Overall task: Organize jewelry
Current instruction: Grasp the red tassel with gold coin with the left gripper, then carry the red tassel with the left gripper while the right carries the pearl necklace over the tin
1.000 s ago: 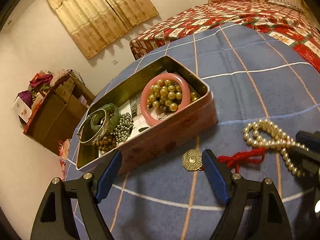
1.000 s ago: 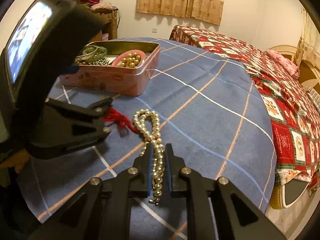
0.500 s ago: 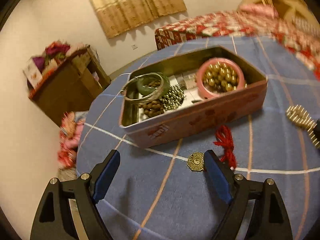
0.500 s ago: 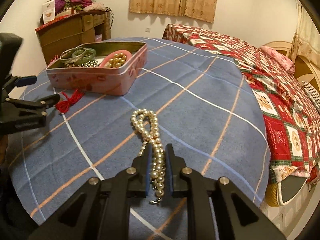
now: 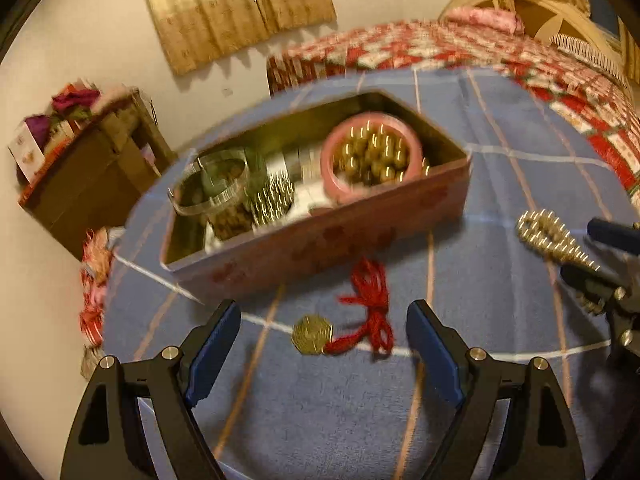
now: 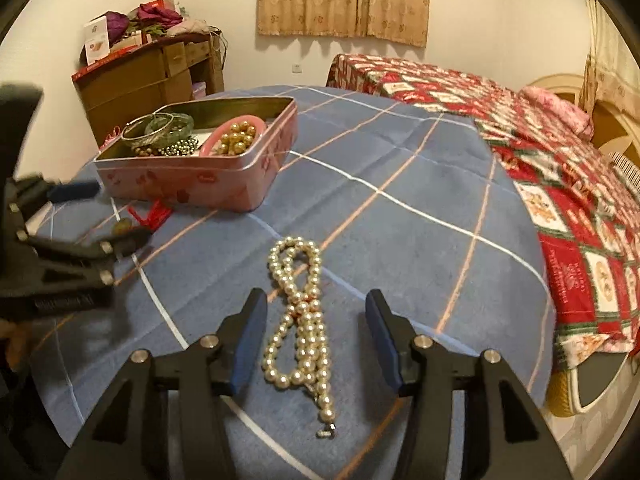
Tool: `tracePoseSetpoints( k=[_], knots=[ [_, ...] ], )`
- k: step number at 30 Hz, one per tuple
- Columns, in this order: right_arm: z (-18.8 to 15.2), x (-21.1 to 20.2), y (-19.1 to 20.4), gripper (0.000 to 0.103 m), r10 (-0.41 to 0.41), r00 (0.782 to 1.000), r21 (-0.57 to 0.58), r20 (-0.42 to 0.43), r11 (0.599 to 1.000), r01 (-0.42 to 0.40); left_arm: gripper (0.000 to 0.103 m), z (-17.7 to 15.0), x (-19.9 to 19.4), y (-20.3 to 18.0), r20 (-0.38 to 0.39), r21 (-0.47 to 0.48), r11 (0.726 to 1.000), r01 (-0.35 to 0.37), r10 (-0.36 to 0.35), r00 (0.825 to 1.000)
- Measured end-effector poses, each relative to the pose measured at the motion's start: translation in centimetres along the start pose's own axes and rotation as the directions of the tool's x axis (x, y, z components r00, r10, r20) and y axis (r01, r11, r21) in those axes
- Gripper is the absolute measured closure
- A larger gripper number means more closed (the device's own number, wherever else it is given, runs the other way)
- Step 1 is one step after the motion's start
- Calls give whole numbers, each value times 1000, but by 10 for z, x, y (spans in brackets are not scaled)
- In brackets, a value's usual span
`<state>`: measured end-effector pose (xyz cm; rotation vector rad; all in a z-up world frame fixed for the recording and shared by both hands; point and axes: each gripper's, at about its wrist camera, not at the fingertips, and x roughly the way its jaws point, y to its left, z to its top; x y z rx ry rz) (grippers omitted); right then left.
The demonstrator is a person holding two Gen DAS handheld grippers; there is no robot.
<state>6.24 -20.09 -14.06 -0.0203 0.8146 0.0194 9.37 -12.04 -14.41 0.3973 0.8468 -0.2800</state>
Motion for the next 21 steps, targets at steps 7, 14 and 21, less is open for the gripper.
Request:
tracePoseSetpoints(
  k=[7, 14, 21],
  knots=[
    [-3, 3, 5, 85, 38, 999, -8, -5, 999, -38, 84, -7, -5, 3, 18, 5, 993, 120, -120, 993],
    [-3, -10, 28, 94, 16, 998, -83, 57, 996, -11, 102, -13, -16, 16, 58, -12, 993, 118, -117, 991],
    [7, -29, 32, 94, 26, 992, -97, 124, 995, -14, 102, -10, -48, 45, 145, -58, 992, 115, -106, 984]
  ],
)
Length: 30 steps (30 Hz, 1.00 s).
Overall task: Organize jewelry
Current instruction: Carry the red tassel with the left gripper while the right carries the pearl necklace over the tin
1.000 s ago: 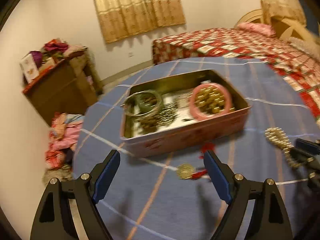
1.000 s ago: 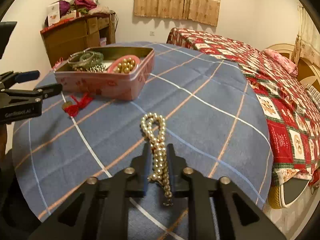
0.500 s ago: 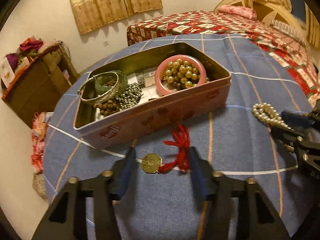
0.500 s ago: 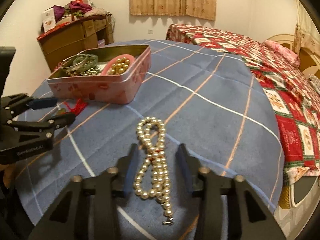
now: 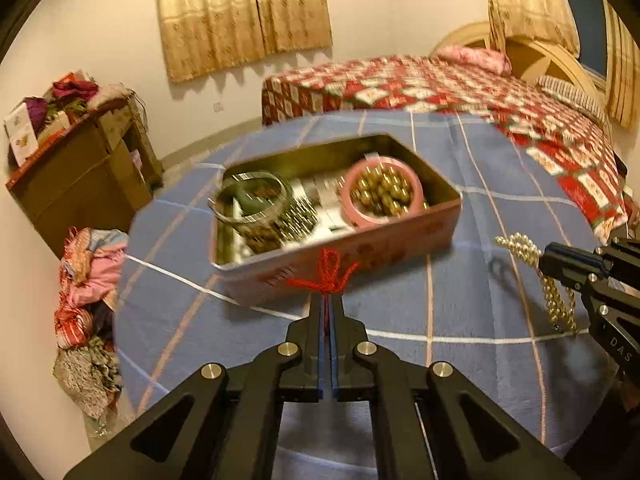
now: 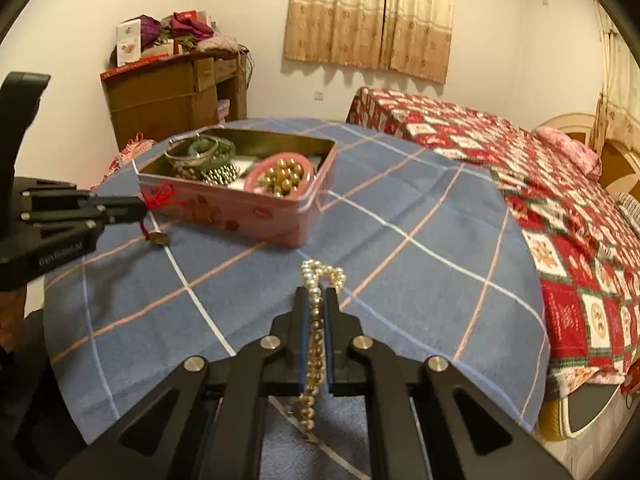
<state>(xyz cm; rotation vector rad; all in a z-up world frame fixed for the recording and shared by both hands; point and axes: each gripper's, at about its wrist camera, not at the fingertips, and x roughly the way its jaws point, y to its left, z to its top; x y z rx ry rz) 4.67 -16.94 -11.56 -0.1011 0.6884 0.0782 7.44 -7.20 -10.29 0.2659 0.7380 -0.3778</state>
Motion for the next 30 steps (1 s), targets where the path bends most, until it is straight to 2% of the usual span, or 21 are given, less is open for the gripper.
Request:
tracePoseSetpoints(
  k=[7, 12, 24, 30],
  knots=[
    [16, -17, 2, 94, 17, 997, 3, 74, 1000, -17, 102, 16, -27, 8, 83, -4, 1000, -13, 14, 996],
    [32, -21, 4, 94, 10, 994, -10, 107, 1000, -9, 102, 29, -32, 13, 129, -9, 998, -59, 60, 990],
    [64, -10, 13, 94, -20, 989, -63, 144, 998, 29, 102, 48, -17, 36, 142, -57, 992, -111, 118, 983],
    [79, -4, 19, 94, -36, 987, -91, 157, 995, 51, 102, 55, -8, 42, 143, -49, 990, -131, 137, 980]
  ],
)
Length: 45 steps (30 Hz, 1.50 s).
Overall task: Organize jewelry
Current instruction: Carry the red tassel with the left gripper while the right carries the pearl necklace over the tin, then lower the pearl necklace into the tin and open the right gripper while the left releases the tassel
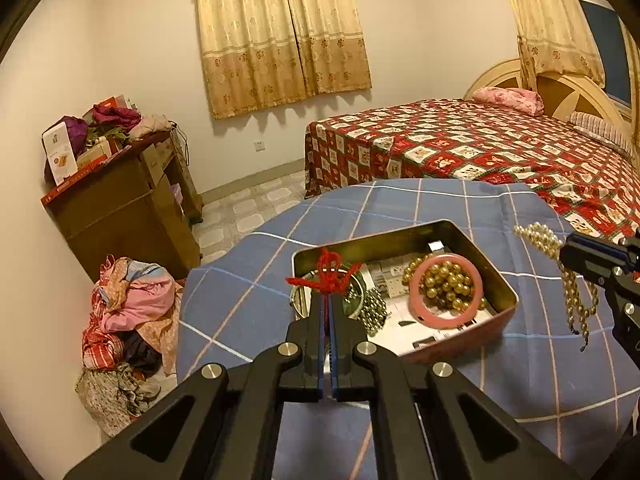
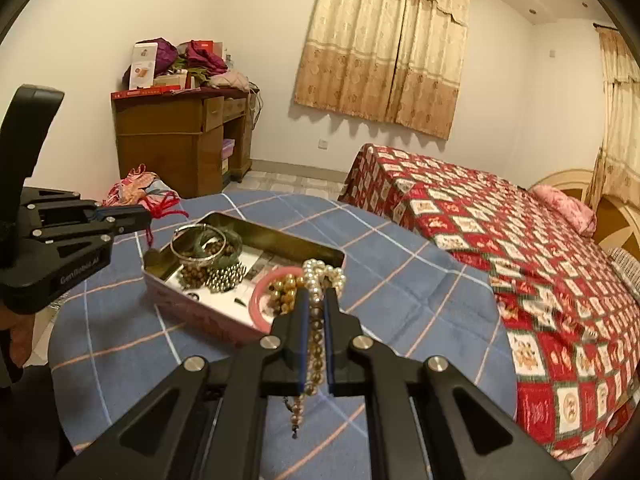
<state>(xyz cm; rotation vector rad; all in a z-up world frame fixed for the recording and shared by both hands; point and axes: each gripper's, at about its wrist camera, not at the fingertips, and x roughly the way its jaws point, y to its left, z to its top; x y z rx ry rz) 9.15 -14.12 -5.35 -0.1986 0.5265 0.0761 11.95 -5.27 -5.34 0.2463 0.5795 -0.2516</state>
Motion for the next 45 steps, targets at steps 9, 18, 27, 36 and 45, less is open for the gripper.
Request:
tracePoseSetpoints(
  k=[9, 18, 27, 36, 45],
  knots=[
    [19, 10, 0, 94, -26, 999, -19, 20, 999, 26, 102, 13, 8, 2, 18, 9, 1000, -28, 28, 999],
    [32, 21, 2, 94, -43, 999, -23, 33, 999, 44, 102, 24, 23, 4, 24, 8, 999, -46, 45, 999],
    [38, 43, 5, 94, -55, 998, -35, 12, 998, 55, 102, 32, 43, 5, 13, 21, 997, -72, 72, 997],
    [39, 62, 8, 94, -57, 998, -47, -26, 997, 55, 102, 30, 60, 5, -14, 37, 996, -79, 80, 997],
    [36, 75, 14, 94, -49, 997, -55, -59, 997, 46, 102, 25, 73, 6, -45, 49, 995, -87, 89, 995]
  ],
)
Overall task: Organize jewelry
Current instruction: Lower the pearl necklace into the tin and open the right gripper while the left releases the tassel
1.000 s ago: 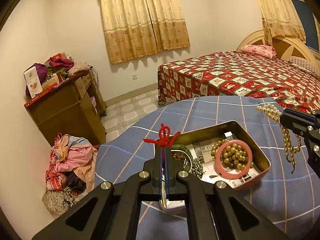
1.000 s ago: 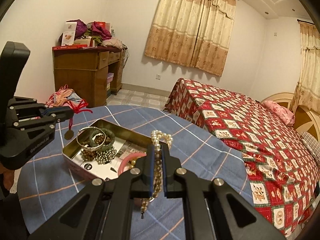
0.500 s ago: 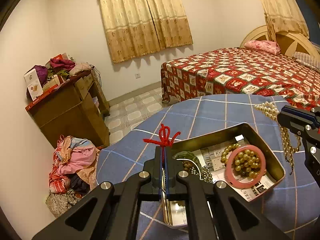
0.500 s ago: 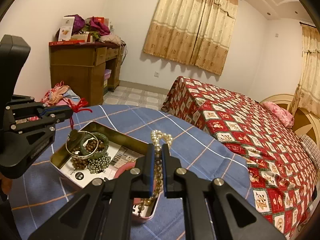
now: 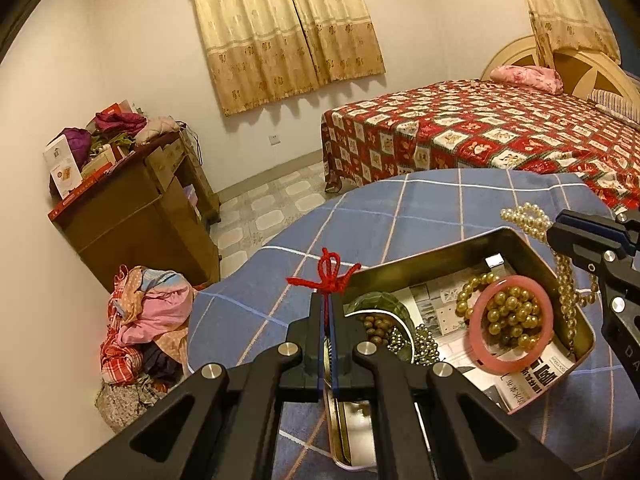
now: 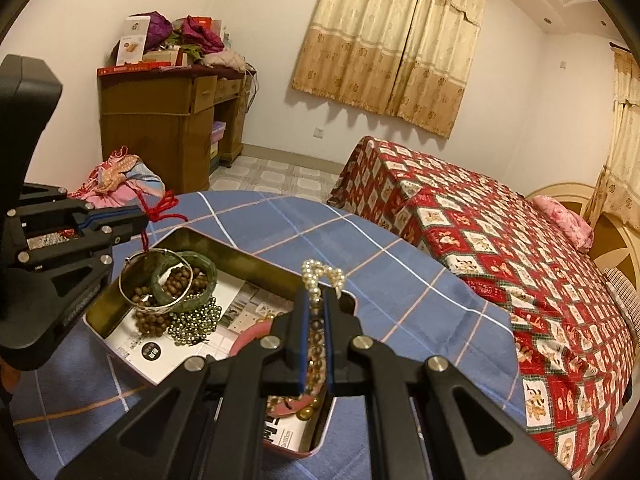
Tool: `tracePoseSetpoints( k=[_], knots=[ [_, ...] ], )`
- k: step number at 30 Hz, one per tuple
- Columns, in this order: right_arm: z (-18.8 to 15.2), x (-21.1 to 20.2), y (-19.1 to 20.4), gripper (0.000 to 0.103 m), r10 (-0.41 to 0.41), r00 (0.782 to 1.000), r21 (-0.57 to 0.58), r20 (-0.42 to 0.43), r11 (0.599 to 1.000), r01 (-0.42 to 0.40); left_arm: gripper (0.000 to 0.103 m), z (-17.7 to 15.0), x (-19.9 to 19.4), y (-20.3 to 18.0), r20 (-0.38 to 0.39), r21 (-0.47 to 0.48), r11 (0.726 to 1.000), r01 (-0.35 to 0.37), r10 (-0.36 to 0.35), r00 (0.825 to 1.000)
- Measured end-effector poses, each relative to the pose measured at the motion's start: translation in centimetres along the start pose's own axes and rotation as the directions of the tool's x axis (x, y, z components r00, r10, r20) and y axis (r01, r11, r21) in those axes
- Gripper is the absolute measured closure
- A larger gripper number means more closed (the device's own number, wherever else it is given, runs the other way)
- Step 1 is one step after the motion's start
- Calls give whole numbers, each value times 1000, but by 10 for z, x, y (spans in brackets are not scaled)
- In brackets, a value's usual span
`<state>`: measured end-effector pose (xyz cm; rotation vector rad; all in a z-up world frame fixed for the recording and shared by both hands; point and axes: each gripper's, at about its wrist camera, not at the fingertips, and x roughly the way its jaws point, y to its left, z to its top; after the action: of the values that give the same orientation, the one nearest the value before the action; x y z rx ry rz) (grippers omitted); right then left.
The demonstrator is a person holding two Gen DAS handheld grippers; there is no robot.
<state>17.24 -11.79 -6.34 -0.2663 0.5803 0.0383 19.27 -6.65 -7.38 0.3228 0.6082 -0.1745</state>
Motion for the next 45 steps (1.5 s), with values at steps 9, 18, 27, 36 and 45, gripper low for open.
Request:
tracePoseSetpoints(
  k=[9, 18, 27, 36, 45],
  knots=[
    [-2, 7, 4, 94, 0, 1000, -3, -19, 1000, 0, 102, -1, 4, -6, 0, 27, 1000, -13, 13, 1000],
    [-4, 15, 7, 94, 6, 999, 3, -37, 1000, -6, 102, -3, 8, -13, -4, 51, 999, -15, 16, 1000],
    [-7, 21, 5, 94, 9, 998, 8, -54, 1000, -9, 102, -3, 11, -19, -12, 65, 998, -15, 16, 1000],
    [-10, 25, 7, 94, 22, 997, 6, -70, 1000, -22, 102, -7, 15, -18, -27, 63, 998, -10, 11, 1000],
    [-12, 16, 3, 52, -7, 999, 27, -48, 1000, 8, 45, -7, 2, -11, -12, 46, 997, -61, 62, 998]
  ],
)
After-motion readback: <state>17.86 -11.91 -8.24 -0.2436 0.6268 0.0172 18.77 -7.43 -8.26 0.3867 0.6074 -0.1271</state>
